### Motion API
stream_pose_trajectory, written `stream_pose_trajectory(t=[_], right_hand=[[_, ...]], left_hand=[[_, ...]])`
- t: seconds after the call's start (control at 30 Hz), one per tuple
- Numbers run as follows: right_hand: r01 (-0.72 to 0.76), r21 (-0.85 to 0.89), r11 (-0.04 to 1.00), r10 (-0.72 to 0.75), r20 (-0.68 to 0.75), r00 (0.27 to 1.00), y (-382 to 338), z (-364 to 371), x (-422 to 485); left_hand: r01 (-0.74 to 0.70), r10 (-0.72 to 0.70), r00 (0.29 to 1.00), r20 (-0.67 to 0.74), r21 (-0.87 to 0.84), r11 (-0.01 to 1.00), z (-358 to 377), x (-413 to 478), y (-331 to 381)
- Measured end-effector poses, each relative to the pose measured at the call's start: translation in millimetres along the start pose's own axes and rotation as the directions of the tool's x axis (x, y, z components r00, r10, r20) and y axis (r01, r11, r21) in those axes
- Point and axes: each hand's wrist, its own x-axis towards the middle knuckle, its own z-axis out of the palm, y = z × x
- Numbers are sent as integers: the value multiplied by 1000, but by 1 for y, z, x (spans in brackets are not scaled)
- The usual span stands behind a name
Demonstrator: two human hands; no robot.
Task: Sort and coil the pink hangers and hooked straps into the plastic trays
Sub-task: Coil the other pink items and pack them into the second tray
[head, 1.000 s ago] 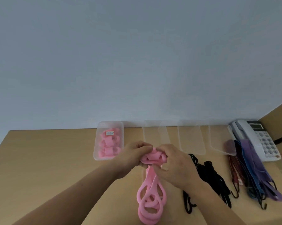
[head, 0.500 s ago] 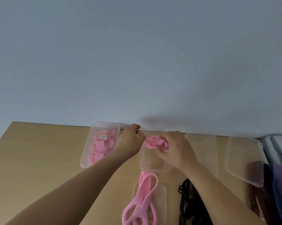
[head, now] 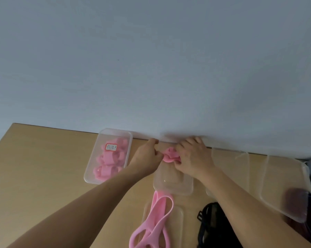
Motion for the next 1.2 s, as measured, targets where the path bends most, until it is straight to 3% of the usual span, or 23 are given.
stream_pose_trajectory(t=[0.13,0.2,0.27,0.33,0.4,0.7,0.87,1.0,1.2], right_hand=[[-58,-88,994,54,-51,997,-9,3,-1],[-92,-122,988,83,-79,993,-13,5,-4],[-112,-151,982,97,-100,990,-15,5,-5],[-121,-160,980,107,-92,990,-16,5,-5],[-132,-188,973,120,-78,990,-17,6,-4],[-158,-22,987,155,-123,980,-12,10,-12],[-137,-45,990,129,-151,980,-10,14,-21],[-144,-34,989,138,-129,982,-13,15,-24],[-149,-26,989,147,-78,986,-13,13,-28]], left_hand=[[-12,11,1000,19,58,998,-1,-2,1],[-82,90,995,-39,183,980,-2,-6,1],[-254,324,940,-108,414,874,-4,-10,5],[-411,553,830,-81,581,703,-1,-10,8],[-475,638,770,8,675,564,0,-7,11],[-478,592,802,86,686,548,9,6,13],[-504,629,769,113,713,488,7,8,15],[-489,584,797,153,730,477,11,9,16],[-473,558,820,132,704,529,10,6,13]])
